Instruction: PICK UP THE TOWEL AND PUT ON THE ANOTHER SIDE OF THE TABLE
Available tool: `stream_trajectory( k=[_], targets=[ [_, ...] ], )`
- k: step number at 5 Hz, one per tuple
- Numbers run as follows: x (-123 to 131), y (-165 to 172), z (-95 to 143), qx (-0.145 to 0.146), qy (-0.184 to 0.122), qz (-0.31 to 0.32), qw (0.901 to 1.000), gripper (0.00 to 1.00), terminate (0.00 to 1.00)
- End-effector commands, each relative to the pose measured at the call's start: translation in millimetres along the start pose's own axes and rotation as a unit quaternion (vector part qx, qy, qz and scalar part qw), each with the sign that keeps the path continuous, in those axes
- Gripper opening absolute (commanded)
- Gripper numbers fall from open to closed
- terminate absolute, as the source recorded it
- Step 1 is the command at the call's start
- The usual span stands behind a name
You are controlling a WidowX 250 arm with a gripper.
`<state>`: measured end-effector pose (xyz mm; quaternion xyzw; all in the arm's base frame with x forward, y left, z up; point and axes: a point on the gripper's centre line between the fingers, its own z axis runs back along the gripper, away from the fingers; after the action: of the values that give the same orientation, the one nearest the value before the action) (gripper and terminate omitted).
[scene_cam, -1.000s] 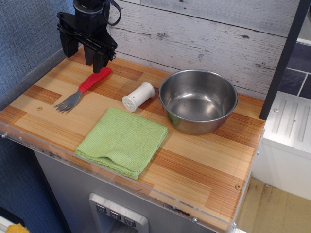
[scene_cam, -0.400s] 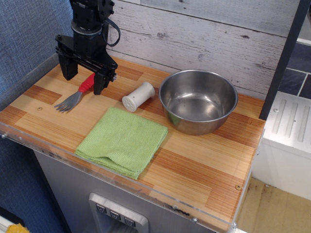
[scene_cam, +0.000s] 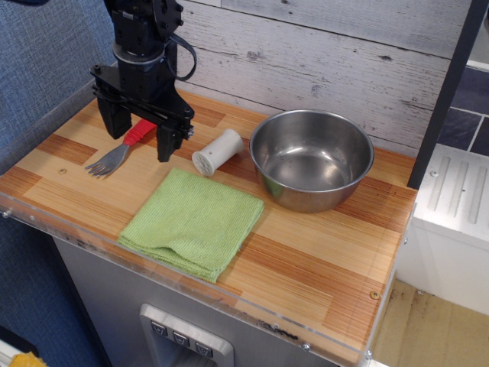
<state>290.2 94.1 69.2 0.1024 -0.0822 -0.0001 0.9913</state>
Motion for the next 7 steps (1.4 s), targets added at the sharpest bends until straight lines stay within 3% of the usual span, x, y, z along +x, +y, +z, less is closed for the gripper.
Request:
stream_trajectory(
  k=[1,3,6,7],
  targets=[
    [-9,-34,14,-0.005,-0.024,-0.04,0.9989,1.0,0.0],
    [-32,-61,-17,0.007,0.005,-0.079,0.9969,1.0,0.0],
    [-34,-68,-33,0.018,0.004,-0.091,0.9956,1.0,0.0],
    [-41,-67,-39,-0.05,-0.021,-0.066,0.9964,1.0,0.0]
  ],
)
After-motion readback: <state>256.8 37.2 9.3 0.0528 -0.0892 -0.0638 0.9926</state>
